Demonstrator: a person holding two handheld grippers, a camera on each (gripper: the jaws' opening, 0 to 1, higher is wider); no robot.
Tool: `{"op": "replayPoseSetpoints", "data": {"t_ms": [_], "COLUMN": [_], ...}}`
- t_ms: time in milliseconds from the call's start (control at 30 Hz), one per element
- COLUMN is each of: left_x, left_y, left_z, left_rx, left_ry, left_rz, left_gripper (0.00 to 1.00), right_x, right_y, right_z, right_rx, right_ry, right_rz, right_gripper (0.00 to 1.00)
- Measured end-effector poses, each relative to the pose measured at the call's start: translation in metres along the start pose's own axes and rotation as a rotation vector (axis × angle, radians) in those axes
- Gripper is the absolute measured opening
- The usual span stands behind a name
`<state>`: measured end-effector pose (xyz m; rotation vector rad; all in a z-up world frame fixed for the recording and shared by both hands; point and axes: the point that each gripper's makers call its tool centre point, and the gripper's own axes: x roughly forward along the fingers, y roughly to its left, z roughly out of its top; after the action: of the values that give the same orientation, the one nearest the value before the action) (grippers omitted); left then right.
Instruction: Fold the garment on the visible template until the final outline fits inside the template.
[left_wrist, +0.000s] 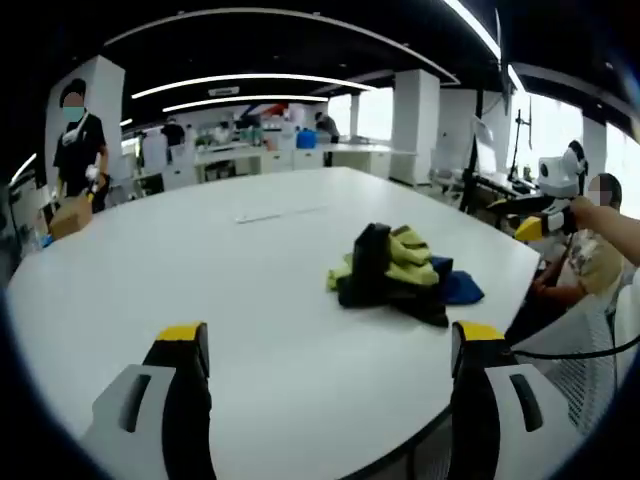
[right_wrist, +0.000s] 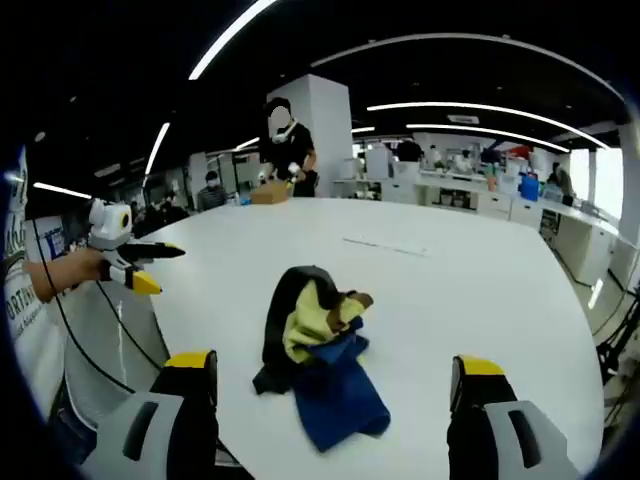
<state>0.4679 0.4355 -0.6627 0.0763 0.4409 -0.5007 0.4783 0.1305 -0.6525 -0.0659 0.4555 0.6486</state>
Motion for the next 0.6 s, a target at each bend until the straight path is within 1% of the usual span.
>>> {"op": "replayPoseSetpoints", "data": {"t_ms": [367,600], "left_x": [-0.0005,-0.0008], "left_y": [0.0015,0.0012], "left_z": [0.0003,0.0007], "left_rx": [-0.003,-0.006], "left_ry": [0.002,0.003], "left_rz": [0.005,0.007], "left_gripper": [0.98,0.98], "right_x": [-0.0002,0.0008], "right_y": [-0.002,-0.0043], "right_z": [0.0001,-0.0002], "right_rx": [0.005,-0.003], "right_ry": [0.0,0.011], "right_rz": [0.0,-0.003], "right_gripper": [0.99,0.99]}}
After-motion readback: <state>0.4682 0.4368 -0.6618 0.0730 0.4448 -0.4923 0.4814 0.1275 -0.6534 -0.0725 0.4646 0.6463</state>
